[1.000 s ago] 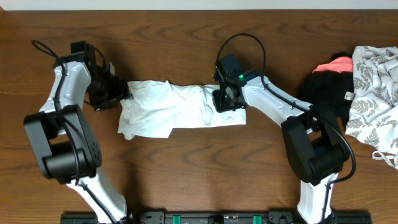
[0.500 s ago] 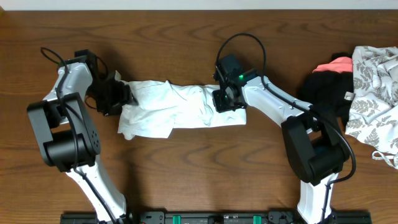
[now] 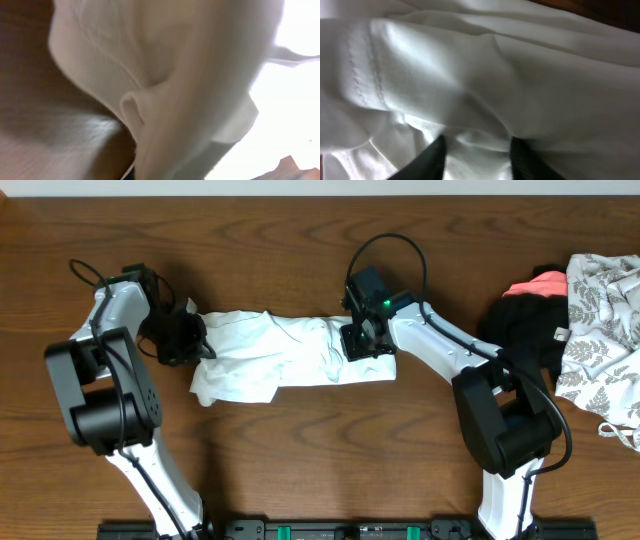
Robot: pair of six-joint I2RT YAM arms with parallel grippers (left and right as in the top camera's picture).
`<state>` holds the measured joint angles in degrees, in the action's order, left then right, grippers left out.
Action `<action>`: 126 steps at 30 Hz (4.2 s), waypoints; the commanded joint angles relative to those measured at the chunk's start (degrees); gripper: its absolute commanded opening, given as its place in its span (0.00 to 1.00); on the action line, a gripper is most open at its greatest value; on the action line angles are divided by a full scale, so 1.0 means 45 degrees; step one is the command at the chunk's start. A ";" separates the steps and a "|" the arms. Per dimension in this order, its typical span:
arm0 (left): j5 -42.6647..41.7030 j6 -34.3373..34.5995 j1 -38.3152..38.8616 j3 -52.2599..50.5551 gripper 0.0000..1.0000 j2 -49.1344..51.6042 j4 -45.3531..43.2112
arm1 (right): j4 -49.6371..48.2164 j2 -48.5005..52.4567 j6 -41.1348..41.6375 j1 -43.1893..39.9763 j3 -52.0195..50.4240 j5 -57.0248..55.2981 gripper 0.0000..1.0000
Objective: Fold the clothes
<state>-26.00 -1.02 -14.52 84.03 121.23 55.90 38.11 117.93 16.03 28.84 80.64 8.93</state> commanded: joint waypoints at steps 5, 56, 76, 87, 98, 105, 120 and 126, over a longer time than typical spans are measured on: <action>0.2696 0.0835 -0.0355 0.0335 0.06 -0.1549 -0.0296 | 0.0413 -0.1559 -0.0131 -0.0204 0.0913 -0.0223 0.63; 1.1604 0.4041 0.6834 0.1938 0.06 -0.3857 0.1025 | 0.4823 -0.4493 -0.1025 -0.4158 0.1078 -0.0257 0.56; 1.0035 0.4444 0.8374 0.1758 0.37 -0.2312 0.2380 | 0.5008 -0.4493 -0.1292 -0.4158 0.1078 -0.0219 0.56; 0.9938 0.4439 0.8437 0.1763 0.40 -0.2467 0.2395 | 0.4901 -0.4493 -0.1355 -0.4143 0.1078 -0.0214 0.56; 1.2269 0.4537 0.7218 0.1778 0.40 -0.4231 0.0631 | 0.4872 -0.4493 -0.1438 -0.4085 0.1078 -0.0214 0.56; 1.0214 0.4158 0.5615 0.1758 0.39 -0.3920 -0.0695 | 0.4881 -0.4493 -0.1438 -0.4046 0.1078 -0.0214 0.57; 0.4920 0.4677 0.5751 0.1758 0.39 -0.0612 -0.1345 | 0.5124 -0.4493 -0.1438 -0.4046 0.1078 -0.0214 0.56; 0.2210 0.3604 0.6853 0.1763 0.38 -0.0039 -0.2225 | 0.5115 -0.4493 -0.1438 -0.4051 0.1078 -0.0214 0.56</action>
<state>-7.11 17.93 13.85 91.92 121.51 46.48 61.04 98.02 10.20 10.39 85.12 7.94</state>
